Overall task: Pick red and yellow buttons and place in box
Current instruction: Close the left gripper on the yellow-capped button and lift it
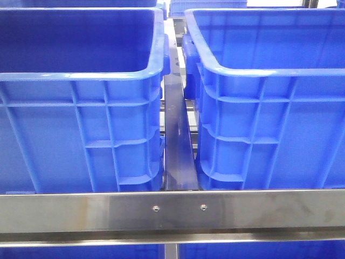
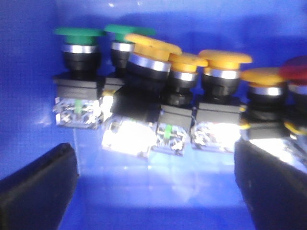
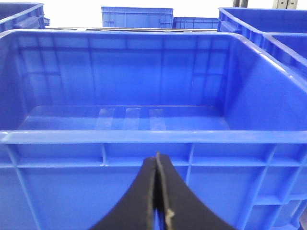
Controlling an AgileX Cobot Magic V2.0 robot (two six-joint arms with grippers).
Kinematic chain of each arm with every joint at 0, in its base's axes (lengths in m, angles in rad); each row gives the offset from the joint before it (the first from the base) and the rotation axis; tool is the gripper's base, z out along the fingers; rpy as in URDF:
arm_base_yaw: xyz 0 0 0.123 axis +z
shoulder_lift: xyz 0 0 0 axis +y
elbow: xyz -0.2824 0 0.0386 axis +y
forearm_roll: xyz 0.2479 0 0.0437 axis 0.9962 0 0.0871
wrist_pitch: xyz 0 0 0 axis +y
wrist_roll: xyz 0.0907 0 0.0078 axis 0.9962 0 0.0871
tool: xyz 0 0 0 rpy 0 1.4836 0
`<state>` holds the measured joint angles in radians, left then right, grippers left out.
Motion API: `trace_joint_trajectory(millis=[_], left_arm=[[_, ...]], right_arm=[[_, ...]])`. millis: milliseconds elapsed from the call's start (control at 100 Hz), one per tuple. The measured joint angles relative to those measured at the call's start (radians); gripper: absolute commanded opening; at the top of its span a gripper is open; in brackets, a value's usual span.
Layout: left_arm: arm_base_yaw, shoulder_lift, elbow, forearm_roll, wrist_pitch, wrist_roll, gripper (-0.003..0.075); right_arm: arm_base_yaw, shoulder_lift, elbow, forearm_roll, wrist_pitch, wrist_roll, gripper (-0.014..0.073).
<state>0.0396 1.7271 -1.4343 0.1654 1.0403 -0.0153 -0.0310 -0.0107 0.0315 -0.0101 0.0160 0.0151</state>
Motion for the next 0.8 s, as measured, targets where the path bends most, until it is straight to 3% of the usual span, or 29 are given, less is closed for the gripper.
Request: trace_joint_trajectory(millis=[640,720,800], left_arm=[[0.000,0.123,-0.009,0.034,-0.057,0.000,0.0615],[0.000,0.126,-0.009,0.034,-0.063,0.000,0.0569],[0.000,0.126,-0.009,0.036,-0.066,0.000,0.0471]], right_arm=[[0.000,0.000,0.000,0.000,0.000,0.000,-0.0067],[0.000,0.000,0.000,0.000,0.000,0.000,-0.0067],[0.000,0.000,0.000,0.000,0.000,0.000,-0.0067]])
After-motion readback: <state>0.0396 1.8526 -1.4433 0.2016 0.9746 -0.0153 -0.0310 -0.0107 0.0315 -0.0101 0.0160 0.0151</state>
